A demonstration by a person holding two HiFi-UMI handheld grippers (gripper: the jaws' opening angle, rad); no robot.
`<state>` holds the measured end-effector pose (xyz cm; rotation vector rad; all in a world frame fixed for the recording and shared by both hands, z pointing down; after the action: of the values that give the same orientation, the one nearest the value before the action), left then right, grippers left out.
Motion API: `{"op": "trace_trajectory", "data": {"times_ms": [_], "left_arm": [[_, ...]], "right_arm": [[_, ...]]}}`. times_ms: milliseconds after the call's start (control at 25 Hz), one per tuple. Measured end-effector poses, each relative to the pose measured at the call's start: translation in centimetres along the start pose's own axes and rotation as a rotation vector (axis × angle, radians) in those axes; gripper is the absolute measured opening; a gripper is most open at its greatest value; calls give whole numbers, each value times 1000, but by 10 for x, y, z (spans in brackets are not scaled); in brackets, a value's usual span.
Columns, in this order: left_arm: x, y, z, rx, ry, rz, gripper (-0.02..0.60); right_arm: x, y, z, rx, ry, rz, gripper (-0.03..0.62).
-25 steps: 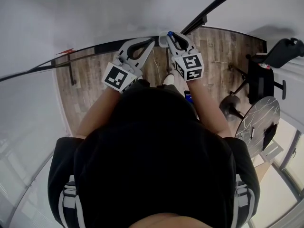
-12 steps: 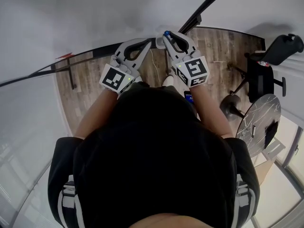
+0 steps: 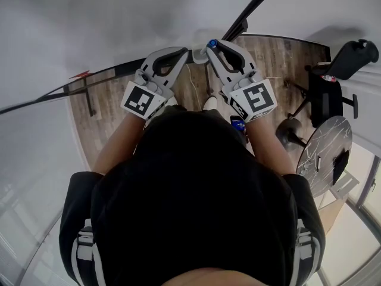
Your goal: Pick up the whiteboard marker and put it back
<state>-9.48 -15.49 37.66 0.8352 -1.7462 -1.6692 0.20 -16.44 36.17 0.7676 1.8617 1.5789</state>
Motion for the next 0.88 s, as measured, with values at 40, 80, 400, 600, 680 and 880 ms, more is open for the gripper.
{"op": "trace_trajectory", "data": {"times_ms": [40,80,400,600,680,880], "left_arm": [[-1,-4,-1,-10,4,0,3],[-2,-8,-2,-15,10,0,3],[-4,-27,-6,-14,47,-3,3],[-8,-39,-5,-27,50,-8,3],[-8,-44,-5,-34,52,-11,3],[-9,-52,-10,-42,56,-15,3]], "right_arm": [[1,-4,2,-8,-3,2,66],[1,-7,4,-12,-5,6,66],[-2,-22,19,-9,-16,12,66],[1,-26,28,-23,-9,-3,66],[0,-28,31,-33,-5,-4,66],[-2,-33,34,-42,-1,5,66]]}}
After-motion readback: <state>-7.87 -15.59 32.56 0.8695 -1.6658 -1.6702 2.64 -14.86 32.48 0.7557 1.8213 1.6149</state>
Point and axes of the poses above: the fingertips, and each gripper's own axes: z backward along the fingers, x to its left, y out of its underside, the point moved 3 cm from there along z, backward along the fingers, and after that the axes turned 5 degrees about -y, right-handed, at the moved point
